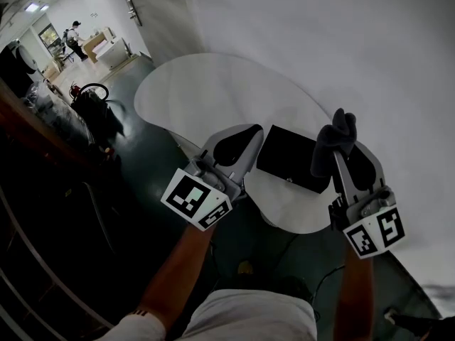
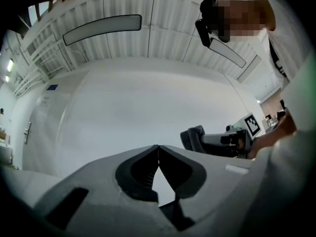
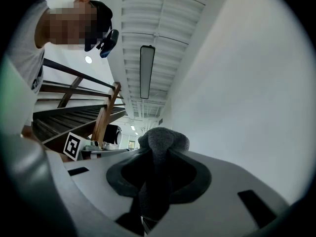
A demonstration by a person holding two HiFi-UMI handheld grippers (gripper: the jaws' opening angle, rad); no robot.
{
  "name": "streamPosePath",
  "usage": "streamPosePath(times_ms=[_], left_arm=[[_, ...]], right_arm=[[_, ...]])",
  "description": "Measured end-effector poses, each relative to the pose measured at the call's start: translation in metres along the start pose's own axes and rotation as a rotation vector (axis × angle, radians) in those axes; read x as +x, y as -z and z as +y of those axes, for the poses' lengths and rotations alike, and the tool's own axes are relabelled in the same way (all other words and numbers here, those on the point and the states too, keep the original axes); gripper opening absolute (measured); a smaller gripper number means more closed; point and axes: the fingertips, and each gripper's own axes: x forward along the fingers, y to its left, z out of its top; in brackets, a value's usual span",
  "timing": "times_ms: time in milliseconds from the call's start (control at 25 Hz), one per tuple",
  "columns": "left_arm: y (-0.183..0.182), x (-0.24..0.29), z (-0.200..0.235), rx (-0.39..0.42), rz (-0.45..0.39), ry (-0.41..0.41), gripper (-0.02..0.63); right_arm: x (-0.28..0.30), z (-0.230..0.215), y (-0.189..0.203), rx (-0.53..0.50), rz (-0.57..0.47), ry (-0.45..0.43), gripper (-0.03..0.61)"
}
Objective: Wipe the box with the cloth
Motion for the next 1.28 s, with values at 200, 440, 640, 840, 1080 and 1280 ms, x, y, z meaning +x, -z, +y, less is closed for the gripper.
streamPosePath(times_ms=[200, 440, 640, 840, 1080, 1280], left_arm=[[0.008, 0.016, 0.006, -0.001, 0.014, 0.022, 0.015], [0.023, 0.037, 0.013, 0.013, 0.047, 0.020, 0.015], [0.033, 0.057, 0.016, 0.037, 0.073, 0.002, 0.015], [0.041, 0.077, 0.018, 0.070, 0.103, -0.024, 0.015], [0.053, 0.093, 0.025, 0.117, 0.153, -0.032, 0.017], [0.082, 0.108, 0.039, 0.143, 0.250, -0.018, 0.017]], right_arm=[[0.006, -0.010, 0.000, -0.016, 0.019, 0.019, 0.094], [0.011, -0.027, 0.002, -0.053, 0.033, 0.003, 0.094], [0.016, -0.053, 0.006, -0.054, 0.032, -0.009, 0.094], [0.019, -0.082, 0.008, -0.043, 0.028, -0.026, 0.094], [0.023, -0.112, 0.022, -0.024, 0.079, -0.004, 0.094], [0.027, -0.135, 0.042, 0.020, 0.149, 0.039, 0.094]])
